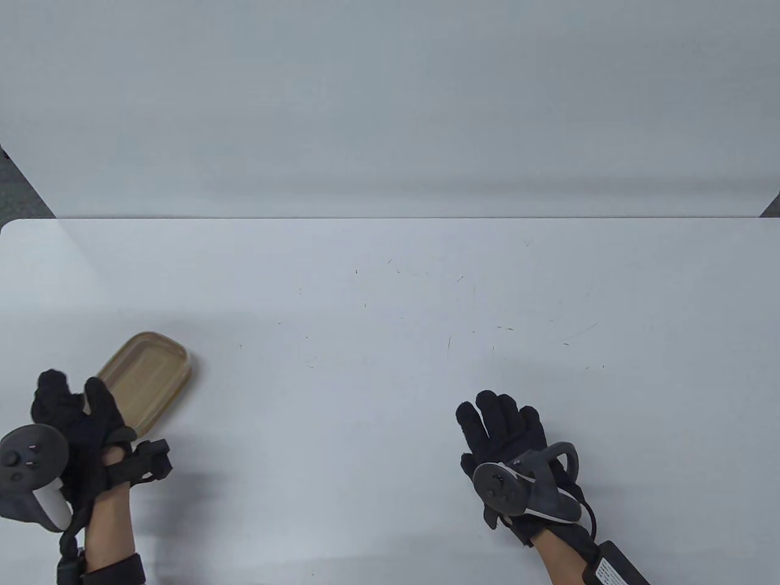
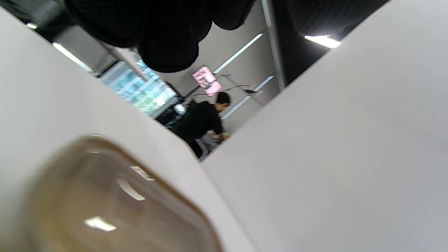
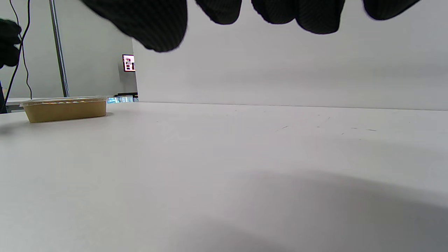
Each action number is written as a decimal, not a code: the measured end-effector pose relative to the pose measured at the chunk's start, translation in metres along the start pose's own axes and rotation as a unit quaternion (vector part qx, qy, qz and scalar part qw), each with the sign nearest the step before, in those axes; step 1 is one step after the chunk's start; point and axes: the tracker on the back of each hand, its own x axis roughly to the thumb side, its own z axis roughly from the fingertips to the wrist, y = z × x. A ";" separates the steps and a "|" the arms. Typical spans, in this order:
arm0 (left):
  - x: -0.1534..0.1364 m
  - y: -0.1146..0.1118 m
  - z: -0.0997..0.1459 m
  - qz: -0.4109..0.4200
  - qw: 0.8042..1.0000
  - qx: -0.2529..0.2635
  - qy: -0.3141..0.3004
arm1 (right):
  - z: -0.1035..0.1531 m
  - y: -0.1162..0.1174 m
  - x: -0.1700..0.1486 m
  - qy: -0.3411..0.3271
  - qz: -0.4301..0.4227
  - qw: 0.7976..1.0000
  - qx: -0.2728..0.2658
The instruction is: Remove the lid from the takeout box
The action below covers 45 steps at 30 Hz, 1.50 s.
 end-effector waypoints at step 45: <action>0.090 -0.168 0.169 0.093 0.861 -0.472 -0.167 | -0.001 -0.007 -0.025 0.055 -0.091 0.994 -0.019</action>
